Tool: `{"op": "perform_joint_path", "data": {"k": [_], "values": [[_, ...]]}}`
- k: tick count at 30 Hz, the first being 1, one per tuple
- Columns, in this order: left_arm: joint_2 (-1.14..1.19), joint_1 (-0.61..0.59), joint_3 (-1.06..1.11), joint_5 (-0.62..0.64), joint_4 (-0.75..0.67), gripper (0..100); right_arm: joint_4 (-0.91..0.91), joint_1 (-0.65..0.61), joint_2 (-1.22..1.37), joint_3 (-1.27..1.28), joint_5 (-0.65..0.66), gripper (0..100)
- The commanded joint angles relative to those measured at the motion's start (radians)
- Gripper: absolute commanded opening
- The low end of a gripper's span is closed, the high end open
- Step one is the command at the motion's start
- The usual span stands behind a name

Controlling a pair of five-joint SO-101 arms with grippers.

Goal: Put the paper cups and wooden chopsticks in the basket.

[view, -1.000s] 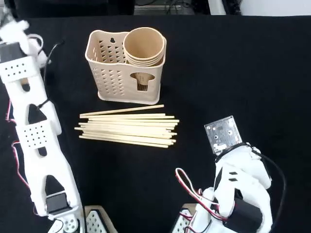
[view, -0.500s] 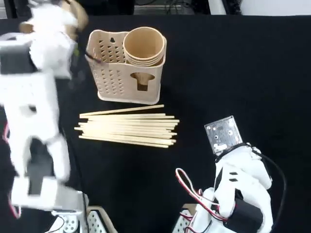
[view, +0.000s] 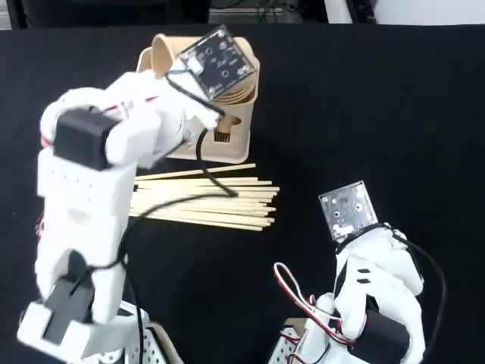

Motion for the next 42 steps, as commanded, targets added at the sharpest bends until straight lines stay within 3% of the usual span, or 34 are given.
{"op": "perform_joint_path", "data": {"k": [1,3,7,19,26,42], "values": [[0.089,-0.016,-0.174,-0.114,0.0,3,-0.008,0.009,0.018,0.002,0.002,1.3],[0.143,-0.03,-0.24,-0.209,0.0,3,-0.008,0.009,0.018,0.002,0.002,1.3],[0.187,-0.064,-0.272,-0.281,0.0,3,-0.008,0.009,0.016,0.002,0.002,1.3],[0.048,-0.088,0.013,-0.517,0.0,3,-0.008,0.009,0.013,0.002,0.002,1.3],[0.034,-0.124,0.018,-0.523,-0.04,3,-0.008,0.009,0.013,0.002,0.002,1.3],[0.075,-0.053,0.054,-0.519,-0.169,3,-0.006,0.009,0.013,0.002,0.002,1.3]]}}
